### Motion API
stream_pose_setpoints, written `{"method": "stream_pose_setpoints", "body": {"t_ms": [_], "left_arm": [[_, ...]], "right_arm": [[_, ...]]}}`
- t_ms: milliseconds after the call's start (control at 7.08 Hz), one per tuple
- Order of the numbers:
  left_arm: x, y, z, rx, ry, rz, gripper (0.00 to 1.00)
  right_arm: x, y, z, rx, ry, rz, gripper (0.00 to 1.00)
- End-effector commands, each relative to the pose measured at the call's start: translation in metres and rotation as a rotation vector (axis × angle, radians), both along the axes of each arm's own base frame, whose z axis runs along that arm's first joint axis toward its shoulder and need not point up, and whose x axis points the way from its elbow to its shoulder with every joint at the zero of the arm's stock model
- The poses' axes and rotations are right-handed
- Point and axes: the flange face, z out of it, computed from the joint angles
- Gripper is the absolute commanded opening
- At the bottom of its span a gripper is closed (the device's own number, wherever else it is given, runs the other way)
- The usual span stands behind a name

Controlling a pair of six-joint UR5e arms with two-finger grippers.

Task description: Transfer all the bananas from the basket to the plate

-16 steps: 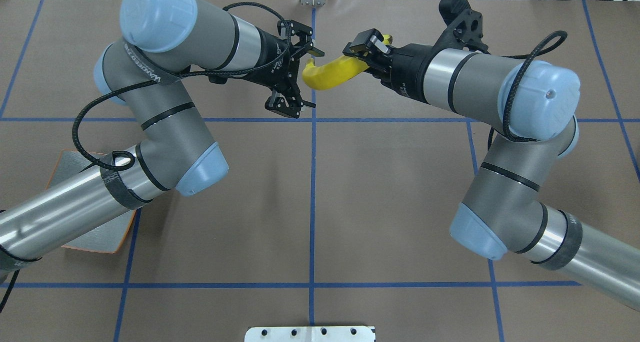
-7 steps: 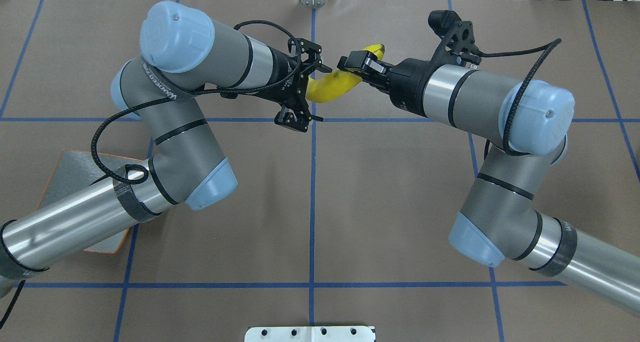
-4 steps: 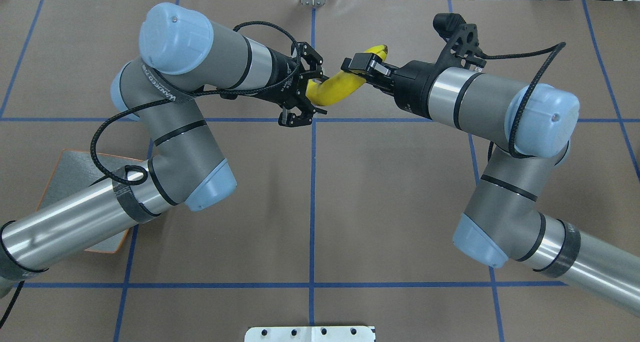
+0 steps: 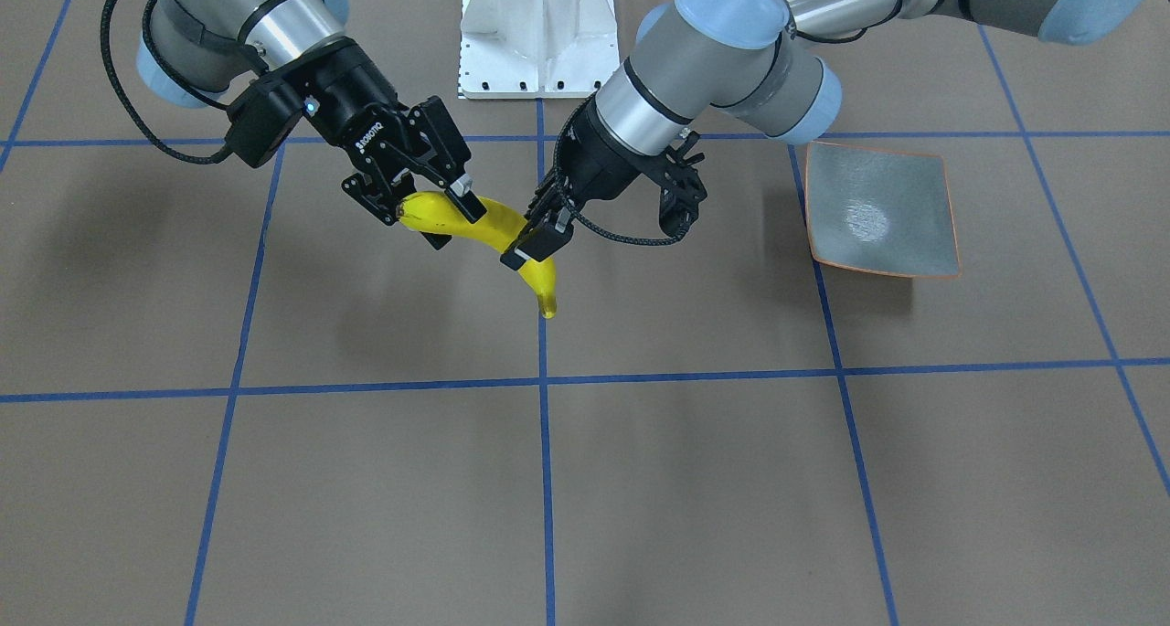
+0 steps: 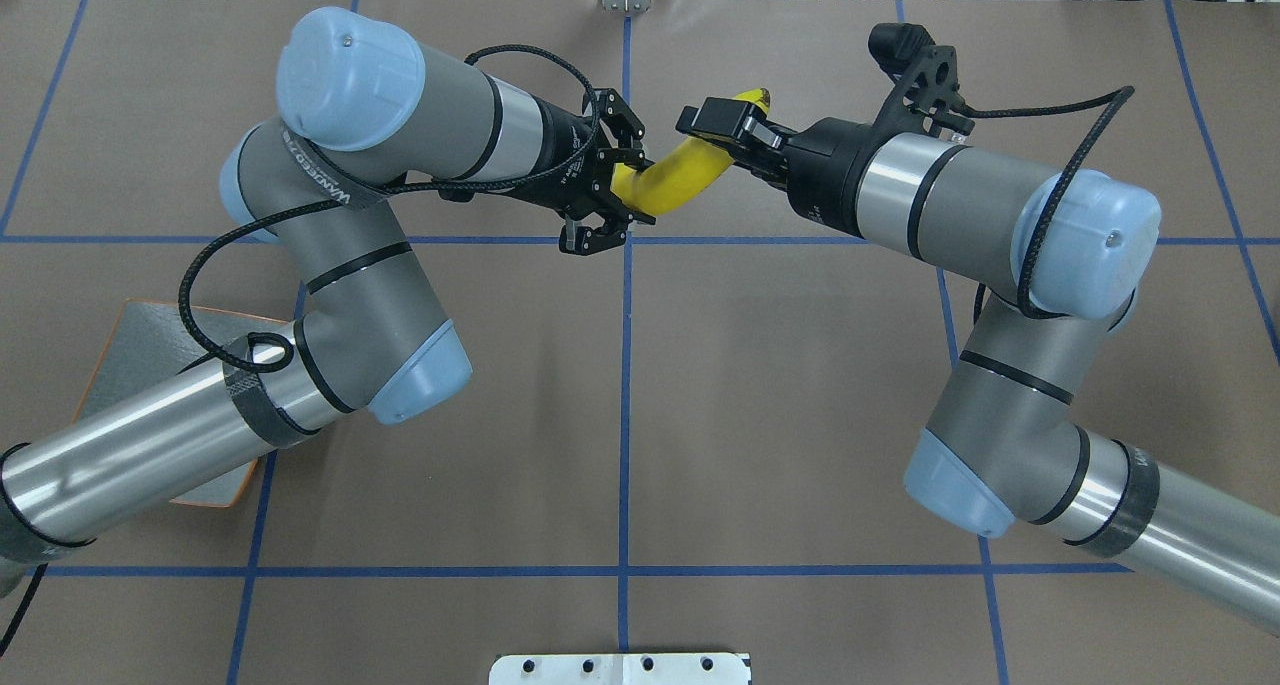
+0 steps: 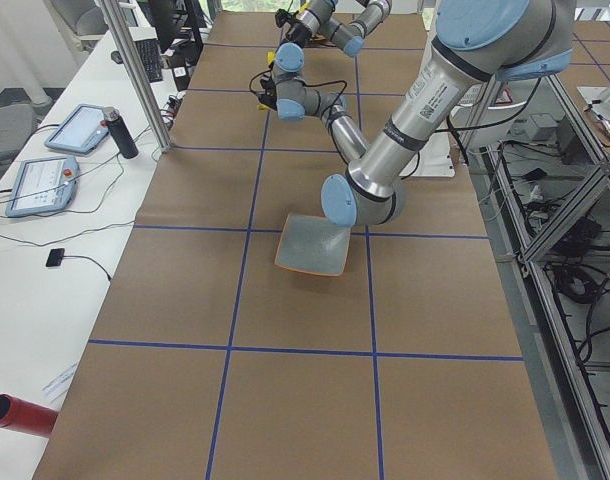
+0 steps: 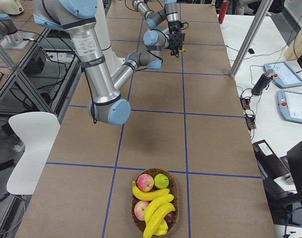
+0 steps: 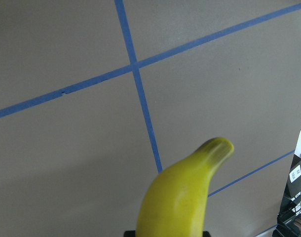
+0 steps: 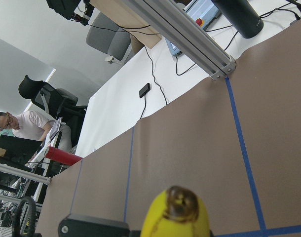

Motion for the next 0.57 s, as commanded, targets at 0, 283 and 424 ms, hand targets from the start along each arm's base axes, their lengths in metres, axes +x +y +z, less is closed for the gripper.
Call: {"method": "stream_pose_setpoints", "body": {"t_ms": [0, 283, 424], "left_arm": [[0.0, 0.0, 0.003, -0.005, -0.002, -0.001, 0.0], [0.002, -0.002, 0.009, -0.012, -0.013, -0.002, 0.0], [0.006, -0.008, 0.021, -0.027, -0.034, -0.005, 0.0]], "right_arm": [[0.001, -0.001, -0.001, 0.001, -0.001, 0.007, 1.0], [0.003, 0.001, -0.002, 0.008, -0.003, -0.004, 1.0], [0.01, 0.004, -0.007, 0.016, -0.016, -0.003, 1.0]]}}
